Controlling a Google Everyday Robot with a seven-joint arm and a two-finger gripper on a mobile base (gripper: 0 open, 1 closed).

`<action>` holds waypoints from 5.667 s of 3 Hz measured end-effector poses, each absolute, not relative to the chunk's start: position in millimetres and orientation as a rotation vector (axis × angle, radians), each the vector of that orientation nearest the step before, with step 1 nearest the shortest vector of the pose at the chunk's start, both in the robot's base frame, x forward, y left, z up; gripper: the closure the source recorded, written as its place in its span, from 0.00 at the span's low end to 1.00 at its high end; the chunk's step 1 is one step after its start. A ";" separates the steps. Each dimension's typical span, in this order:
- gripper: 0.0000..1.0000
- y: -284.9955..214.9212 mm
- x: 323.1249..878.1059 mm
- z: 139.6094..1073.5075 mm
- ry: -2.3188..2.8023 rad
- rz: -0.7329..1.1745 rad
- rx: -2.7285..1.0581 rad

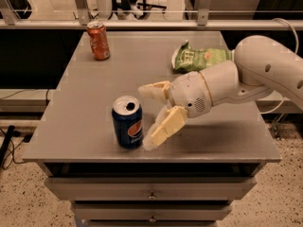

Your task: Move pepsi can near coke can

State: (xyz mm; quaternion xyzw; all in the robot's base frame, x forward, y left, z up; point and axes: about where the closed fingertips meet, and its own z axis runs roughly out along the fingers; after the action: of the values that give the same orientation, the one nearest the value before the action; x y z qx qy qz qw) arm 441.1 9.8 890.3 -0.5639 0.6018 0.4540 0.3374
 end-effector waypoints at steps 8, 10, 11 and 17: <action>1.00 60.1 643.8 949.0 1.303 0.925 -1.307; 1.00 82.9 749.1 968.3 1.387 0.743 -1.314; 1.00 72.3 769.0 959.5 1.455 0.695 -1.291; 0.00 86.2 773.0 888.8 1.622 0.894 -1.174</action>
Offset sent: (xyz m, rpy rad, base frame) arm 0.0054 0.0304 -0.0086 0.1337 -0.0243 -0.0347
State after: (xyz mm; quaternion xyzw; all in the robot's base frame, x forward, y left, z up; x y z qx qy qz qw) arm 773.0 86.2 888.8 -0.4763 0.6579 0.3628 0.4568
